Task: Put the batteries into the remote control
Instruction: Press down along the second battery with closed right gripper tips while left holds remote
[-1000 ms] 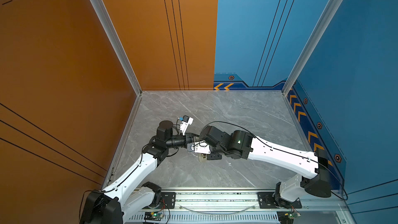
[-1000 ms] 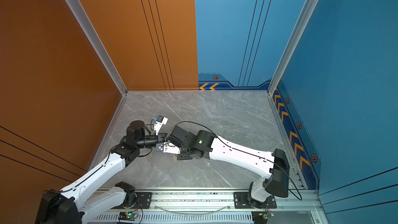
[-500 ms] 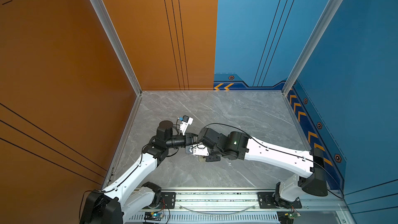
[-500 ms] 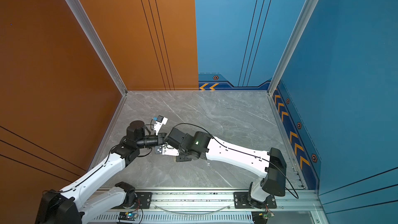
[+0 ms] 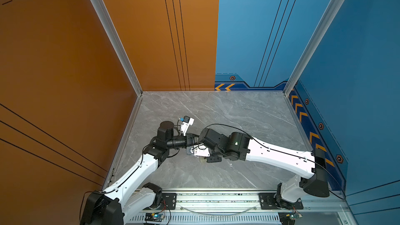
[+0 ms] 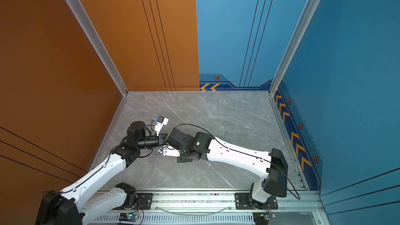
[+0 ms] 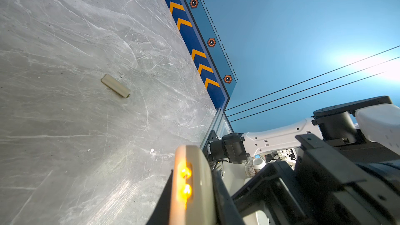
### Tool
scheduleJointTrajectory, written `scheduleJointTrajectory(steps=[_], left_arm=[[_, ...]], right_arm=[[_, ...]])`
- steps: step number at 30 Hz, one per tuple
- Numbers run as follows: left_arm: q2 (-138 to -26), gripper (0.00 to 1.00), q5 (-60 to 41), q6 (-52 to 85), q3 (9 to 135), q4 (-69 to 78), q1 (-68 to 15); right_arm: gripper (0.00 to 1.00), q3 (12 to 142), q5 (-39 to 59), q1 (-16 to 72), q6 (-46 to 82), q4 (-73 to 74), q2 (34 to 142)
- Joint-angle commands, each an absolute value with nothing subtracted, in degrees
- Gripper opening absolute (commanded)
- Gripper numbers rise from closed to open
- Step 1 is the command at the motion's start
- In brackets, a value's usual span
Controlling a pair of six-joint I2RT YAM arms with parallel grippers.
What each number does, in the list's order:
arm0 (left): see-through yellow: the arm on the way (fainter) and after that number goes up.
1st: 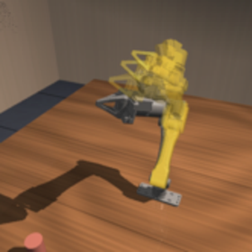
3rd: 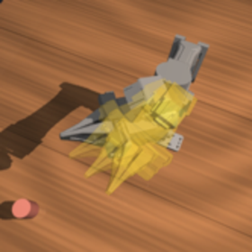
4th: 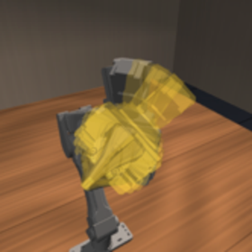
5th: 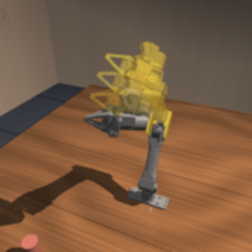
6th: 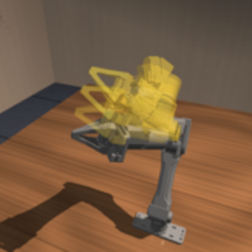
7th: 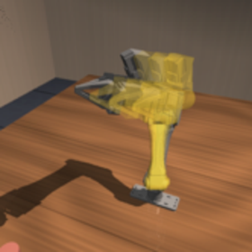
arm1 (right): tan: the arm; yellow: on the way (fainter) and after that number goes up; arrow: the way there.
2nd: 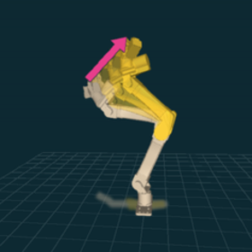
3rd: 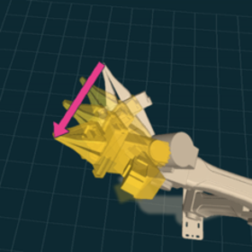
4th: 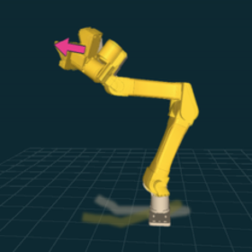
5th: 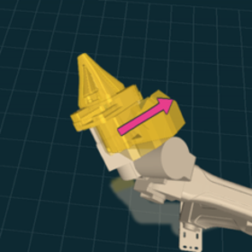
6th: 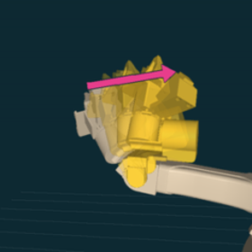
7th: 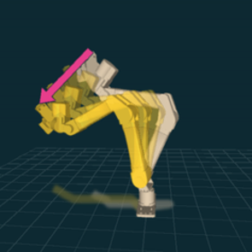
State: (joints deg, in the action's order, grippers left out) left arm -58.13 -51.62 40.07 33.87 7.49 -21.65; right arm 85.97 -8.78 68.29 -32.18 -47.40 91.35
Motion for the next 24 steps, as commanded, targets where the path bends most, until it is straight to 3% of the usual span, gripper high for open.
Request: scheduleJointTrajectory(steps=[1, 24], left_arm=[[-56.38, 0.00, -57.82, 41.66, 36.20, 13.83, -22.24], [-56.60, 0.00, -57.17, 40.95, 36.21, 12.11, -21.53]], right_arm=[[0.07, 85.25, -7.81, 68.10, -31.78, -49.91, 92.86], [0.07, 81.94, -5.18, 70.21, -28.93, -48.26, 87.21]])
